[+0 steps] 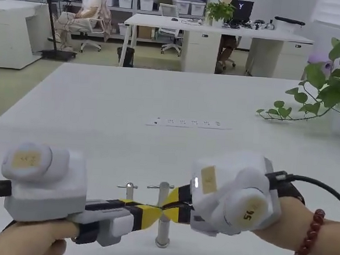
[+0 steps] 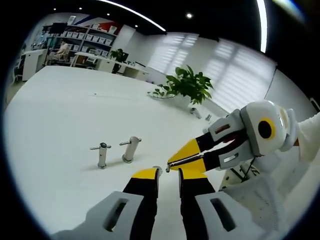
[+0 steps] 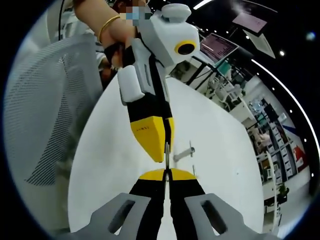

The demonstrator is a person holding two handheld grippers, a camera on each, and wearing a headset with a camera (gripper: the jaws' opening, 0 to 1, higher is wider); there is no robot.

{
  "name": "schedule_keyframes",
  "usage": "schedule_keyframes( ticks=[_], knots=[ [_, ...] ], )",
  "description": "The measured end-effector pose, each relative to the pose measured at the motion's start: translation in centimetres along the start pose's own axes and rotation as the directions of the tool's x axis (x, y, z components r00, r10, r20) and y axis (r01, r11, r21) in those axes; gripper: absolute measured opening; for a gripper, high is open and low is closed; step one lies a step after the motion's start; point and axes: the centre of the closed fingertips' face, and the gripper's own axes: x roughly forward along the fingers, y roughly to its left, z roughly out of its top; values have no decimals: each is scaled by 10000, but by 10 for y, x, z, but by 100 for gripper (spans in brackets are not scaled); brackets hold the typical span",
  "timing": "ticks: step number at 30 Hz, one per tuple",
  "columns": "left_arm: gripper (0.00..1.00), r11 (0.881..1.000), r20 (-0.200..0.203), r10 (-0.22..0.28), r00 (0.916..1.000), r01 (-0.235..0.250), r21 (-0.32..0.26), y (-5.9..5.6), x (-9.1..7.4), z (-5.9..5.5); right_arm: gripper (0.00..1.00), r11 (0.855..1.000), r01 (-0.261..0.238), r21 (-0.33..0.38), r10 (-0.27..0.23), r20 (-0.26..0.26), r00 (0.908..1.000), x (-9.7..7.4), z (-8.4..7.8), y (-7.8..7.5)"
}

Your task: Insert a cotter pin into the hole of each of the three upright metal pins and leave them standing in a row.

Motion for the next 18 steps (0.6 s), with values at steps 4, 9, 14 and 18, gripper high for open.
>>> schedule_keyframes(
  ticks=[4, 9, 14, 18],
  knots=[
    [11, 9998, 78, 10, 10000, -9, -180, 0, -1, 1, 2, 9998, -9, -183, 8, -22, 10000, 1, 2, 3],
    [6, 9994, 40, 34, 10000, -33, -335, 0, -2, -2, 2, 10000, -46, -63, 46, 34, 10000, 0, 4, 4],
    [2, 9988, 98, -67, 9999, 72, -486, -4, -4, -3, 2, 10000, -28, -3, 28, 61, 10000, 0, 6, 5],
    [1, 9991, 99, -82, 9999, 87, -412, -5, -6, -4, 2, 10000, -36, -49, 36, 64, 10000, 0, 7, 6]
  ],
)
